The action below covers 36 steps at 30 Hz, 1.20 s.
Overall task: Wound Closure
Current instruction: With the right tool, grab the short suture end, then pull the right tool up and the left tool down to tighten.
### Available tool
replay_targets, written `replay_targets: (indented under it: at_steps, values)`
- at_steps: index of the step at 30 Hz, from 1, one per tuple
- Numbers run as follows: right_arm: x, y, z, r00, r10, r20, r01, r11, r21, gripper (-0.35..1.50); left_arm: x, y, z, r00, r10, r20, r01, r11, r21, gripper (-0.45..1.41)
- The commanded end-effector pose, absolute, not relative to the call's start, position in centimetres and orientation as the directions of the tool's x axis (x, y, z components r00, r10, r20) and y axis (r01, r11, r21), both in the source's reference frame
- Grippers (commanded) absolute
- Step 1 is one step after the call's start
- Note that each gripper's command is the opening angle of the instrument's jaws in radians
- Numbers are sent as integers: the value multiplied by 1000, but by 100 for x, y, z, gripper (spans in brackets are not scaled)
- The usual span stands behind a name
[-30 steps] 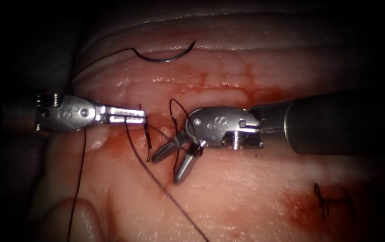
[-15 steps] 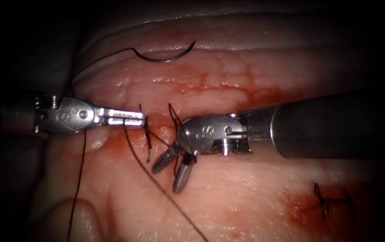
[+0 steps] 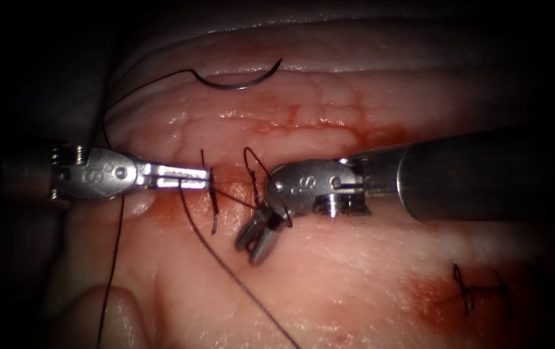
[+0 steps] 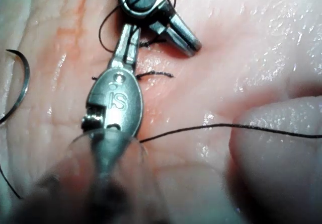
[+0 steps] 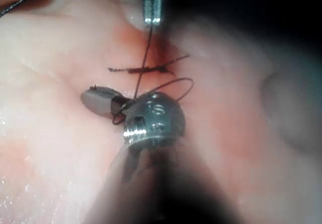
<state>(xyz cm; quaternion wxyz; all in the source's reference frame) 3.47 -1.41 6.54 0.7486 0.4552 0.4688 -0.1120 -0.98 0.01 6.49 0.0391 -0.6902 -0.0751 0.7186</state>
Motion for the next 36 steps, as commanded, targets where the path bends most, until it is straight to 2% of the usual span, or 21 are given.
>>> replay_targets:
  at_steps: [1, 7, 18, 26, 36]
  values:
    - [357, -140, 658, 533, 263, -804, 593, 562, 577, -35, -104, -4, 654, -44, 163, -986, 48, -985, -165, -45]
    - [356, -128, 655, 531, 279, -800, 562, 591, 579, -35, -101, -19, 647, -44, 156, -987, 55, -986, -158, -45]
    - [340, -64, 641, 351, 483, -802, 457, 659, 597, -35, -97, -75, 644, -81, 184, -980, 77, -979, -191, -45]
    - [333, -39, 657, 314, 537, -783, 369, 690, 622, -35, -128, -138, 574, -72, 192, -979, 205, -958, -203, -45]
    - [327, -28, 671, 319, 537, -781, 343, 703, 623, -35, -158, -174, 538, -108, 197, -974, 343, -912, -222, -45]
